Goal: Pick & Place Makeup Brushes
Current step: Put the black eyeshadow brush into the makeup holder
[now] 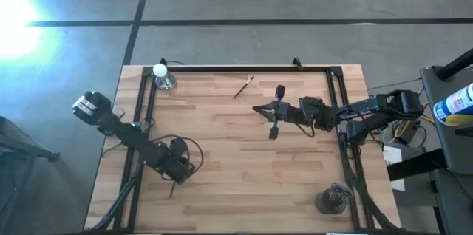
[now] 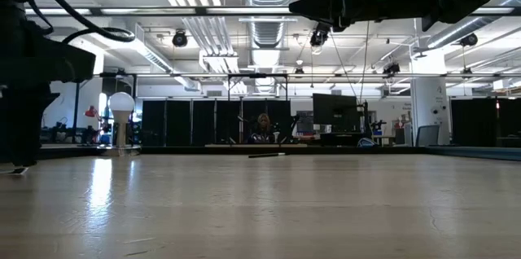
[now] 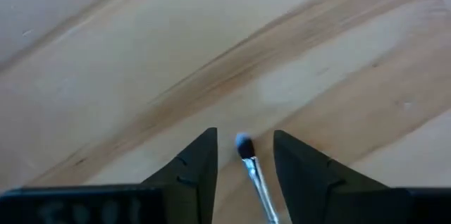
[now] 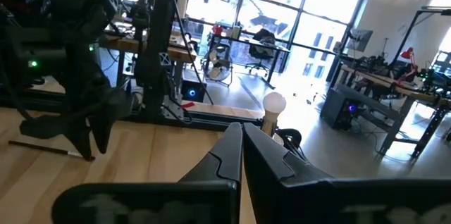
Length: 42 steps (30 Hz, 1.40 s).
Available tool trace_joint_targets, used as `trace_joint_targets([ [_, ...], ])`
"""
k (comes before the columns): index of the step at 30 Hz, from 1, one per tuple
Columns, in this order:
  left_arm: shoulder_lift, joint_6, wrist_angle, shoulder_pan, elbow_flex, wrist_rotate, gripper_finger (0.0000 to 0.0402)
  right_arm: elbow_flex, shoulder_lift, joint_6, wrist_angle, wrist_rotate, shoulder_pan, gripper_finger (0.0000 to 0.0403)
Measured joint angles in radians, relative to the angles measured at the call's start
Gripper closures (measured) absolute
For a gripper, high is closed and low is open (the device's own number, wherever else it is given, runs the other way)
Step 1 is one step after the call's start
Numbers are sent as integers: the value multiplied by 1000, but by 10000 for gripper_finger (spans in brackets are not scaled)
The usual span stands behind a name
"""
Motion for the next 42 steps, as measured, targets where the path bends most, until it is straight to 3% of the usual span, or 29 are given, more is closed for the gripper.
trace_joint_targets([
  [7, 44, -15, 1, -3, -13, 9, 298, 0, 0, 4, -1, 0, 0, 394],
  [15, 34, -24, -11, -33, -17, 17, 394, 0, 0, 3, -1, 0, 0, 394],
  [20, 13, -16, -51, -43, -5, 69, 401, 0, 0, 3, -1, 0, 0, 394],
  [24, 9, 25, -103, -43, 42, 39, 401, 0, 0, 3, -3, 0, 0, 394],
  [34, 8, 171, -165, -43, 180, -161, 401, 0, 0, 3, -3, 0, 0, 394],
  [42, -38, 361, -57, -57, 230, -490, 401, -1, 0, 3, -6, 0, 0, 394],
])
